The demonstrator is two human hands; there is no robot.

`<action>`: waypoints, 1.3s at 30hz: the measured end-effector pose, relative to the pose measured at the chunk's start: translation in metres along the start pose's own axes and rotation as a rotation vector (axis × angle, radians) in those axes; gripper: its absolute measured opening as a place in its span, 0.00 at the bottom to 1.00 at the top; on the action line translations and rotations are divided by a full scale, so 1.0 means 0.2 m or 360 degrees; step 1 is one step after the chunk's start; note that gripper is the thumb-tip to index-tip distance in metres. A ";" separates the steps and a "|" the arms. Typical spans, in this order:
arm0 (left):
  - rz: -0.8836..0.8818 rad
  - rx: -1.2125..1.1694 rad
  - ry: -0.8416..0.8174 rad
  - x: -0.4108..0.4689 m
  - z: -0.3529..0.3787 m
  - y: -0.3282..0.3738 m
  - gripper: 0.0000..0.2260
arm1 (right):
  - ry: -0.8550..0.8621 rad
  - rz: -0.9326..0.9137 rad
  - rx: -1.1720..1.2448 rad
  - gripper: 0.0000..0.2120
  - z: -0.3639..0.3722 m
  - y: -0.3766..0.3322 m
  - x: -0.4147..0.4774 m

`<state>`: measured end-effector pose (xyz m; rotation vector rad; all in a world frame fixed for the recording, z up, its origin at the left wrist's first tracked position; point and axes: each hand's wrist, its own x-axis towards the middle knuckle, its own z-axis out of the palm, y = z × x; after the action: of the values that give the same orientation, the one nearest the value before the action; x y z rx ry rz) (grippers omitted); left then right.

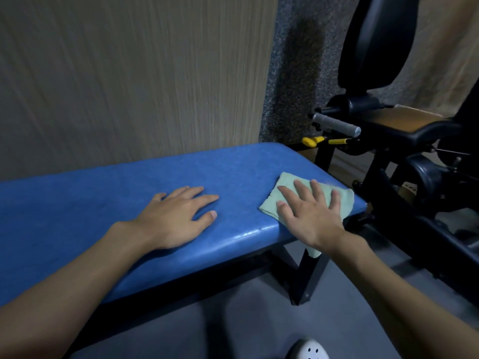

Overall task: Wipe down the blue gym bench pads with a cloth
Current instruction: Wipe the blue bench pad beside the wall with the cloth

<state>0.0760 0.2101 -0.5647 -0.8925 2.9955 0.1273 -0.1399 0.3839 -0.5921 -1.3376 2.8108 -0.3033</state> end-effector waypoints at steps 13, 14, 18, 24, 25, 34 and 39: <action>-0.0317 0.0023 0.0090 -0.52 0.01 -0.52 0.24 | -0.0160 -0.0595 -0.0310 0.27 0.08 -0.71 -0.19; -0.0334 0.0024 0.0104 -0.56 0.01 -0.55 0.24 | -0.0169 -0.0642 -0.0311 0.27 0.09 -0.77 -0.20; -0.0426 0.0020 0.0126 -0.72 0.02 -0.69 0.26 | -0.0203 -0.0845 -0.0319 0.27 0.12 -1.01 -0.25; -0.0668 0.0078 0.0097 -1.02 -0.01 -1.00 0.40 | -0.0238 -0.1153 -0.0317 0.27 0.16 -1.37 -0.33; -0.0696 0.0085 0.0093 -1.07 -0.01 -1.04 0.40 | -0.0249 -0.1202 -0.0313 0.27 0.17 -1.43 -0.35; -0.1027 0.0118 0.0087 -1.54 0.00 -1.46 0.26 | -0.0287 -0.1629 -0.0281 0.28 0.28 -2.05 -0.47; -0.1187 0.0076 0.0166 -1.77 0.00 -1.63 0.37 | -0.0327 -0.1781 -0.0261 0.29 0.34 -2.42 -0.55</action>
<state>0.5509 0.1318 -0.5760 -1.9609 2.5085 -0.0046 0.3073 0.1592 -0.5784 -2.6385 1.6710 0.0815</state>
